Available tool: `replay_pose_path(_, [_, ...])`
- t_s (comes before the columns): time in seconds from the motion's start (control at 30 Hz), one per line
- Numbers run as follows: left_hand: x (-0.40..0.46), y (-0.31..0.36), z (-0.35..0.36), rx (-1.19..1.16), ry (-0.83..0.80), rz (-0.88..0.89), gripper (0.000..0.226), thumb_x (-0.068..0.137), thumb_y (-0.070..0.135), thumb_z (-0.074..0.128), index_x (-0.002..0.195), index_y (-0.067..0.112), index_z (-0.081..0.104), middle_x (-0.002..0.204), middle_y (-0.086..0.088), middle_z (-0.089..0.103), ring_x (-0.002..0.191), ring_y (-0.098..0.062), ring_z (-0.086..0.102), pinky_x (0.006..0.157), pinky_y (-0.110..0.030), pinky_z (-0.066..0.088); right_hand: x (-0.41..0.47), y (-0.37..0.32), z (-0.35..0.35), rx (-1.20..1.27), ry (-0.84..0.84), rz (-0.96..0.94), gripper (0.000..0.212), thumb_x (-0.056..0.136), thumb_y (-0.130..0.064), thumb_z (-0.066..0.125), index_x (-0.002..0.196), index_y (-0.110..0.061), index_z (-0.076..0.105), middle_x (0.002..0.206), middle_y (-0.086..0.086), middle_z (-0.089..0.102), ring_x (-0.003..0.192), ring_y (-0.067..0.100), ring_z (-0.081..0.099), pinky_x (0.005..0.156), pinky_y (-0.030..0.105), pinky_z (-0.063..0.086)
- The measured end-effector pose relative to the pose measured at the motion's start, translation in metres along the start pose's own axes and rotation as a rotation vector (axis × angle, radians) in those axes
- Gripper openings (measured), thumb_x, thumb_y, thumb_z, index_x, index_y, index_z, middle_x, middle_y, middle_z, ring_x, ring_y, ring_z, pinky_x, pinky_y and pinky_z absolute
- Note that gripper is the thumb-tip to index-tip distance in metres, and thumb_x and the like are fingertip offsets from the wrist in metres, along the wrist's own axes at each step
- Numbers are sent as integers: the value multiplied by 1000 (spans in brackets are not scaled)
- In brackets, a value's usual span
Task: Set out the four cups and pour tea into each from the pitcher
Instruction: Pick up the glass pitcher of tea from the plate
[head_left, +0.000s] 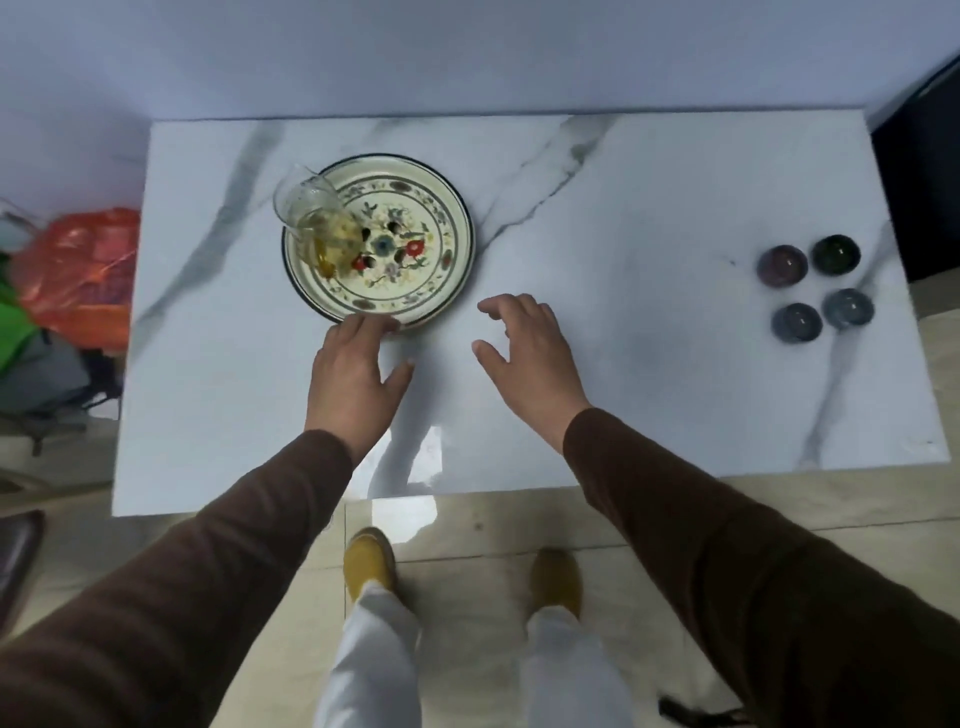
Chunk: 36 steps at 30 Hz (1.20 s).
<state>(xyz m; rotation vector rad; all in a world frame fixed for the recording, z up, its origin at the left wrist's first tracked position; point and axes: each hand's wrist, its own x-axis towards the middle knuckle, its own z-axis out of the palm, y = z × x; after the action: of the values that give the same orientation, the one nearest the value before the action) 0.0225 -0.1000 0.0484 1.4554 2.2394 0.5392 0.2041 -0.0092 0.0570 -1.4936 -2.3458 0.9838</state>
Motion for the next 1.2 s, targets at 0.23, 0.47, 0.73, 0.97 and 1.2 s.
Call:
replay_pose_path(0.23, [34, -79, -47, 3, -35, -19, 41, 85, 23, 67, 123, 12, 59, 116, -8, 60, 110, -30, 55, 97, -43, 45, 37, -61, 57, 78, 0, 46, 38, 92, -24, 63, 128, -17, 56, 127, 1, 57, 114, 19, 51, 98, 35, 46])
replay_pose_path(0.47, [65, -108, -56, 57, -59, -41, 42, 85, 23, 68, 124, 13, 58, 117, -10, 60, 112, -31, 54, 97, -44, 45, 82, -91, 91, 193, -26, 69, 36, 91, -23, 63, 126, -14, 58, 127, 4, 56, 118, 24, 52, 100, 43, 46])
replay_pose_path(0.73, [105, -127, -52, 135, -110, -30, 45, 85, 25, 66, 127, 11, 55, 123, -12, 57, 119, -34, 49, 102, -45, 42, 122, -107, 121, 373, -51, 202, 35, 93, -34, 64, 121, -14, 60, 127, 4, 55, 116, 24, 54, 100, 42, 45])
replay_pose_path(0.97, [124, -144, -50, 134, -122, -13, 45, 85, 24, 66, 126, 11, 56, 122, -12, 57, 118, -33, 49, 100, -45, 42, 136, -123, 150, 659, -14, 376, 28, 98, -37, 55, 103, -10, 61, 107, 9, 66, 89, 24, 67, 89, 47, 53])
replay_pose_path(1.2, [127, -140, -47, 120, -133, 22, 46, 84, 23, 67, 126, 9, 55, 122, -13, 57, 118, -34, 48, 100, -46, 41, 133, -128, 151, 808, 96, 430, 15, 103, -22, 46, 94, -15, 56, 78, -3, 57, 73, 16, 55, 84, 46, 53])
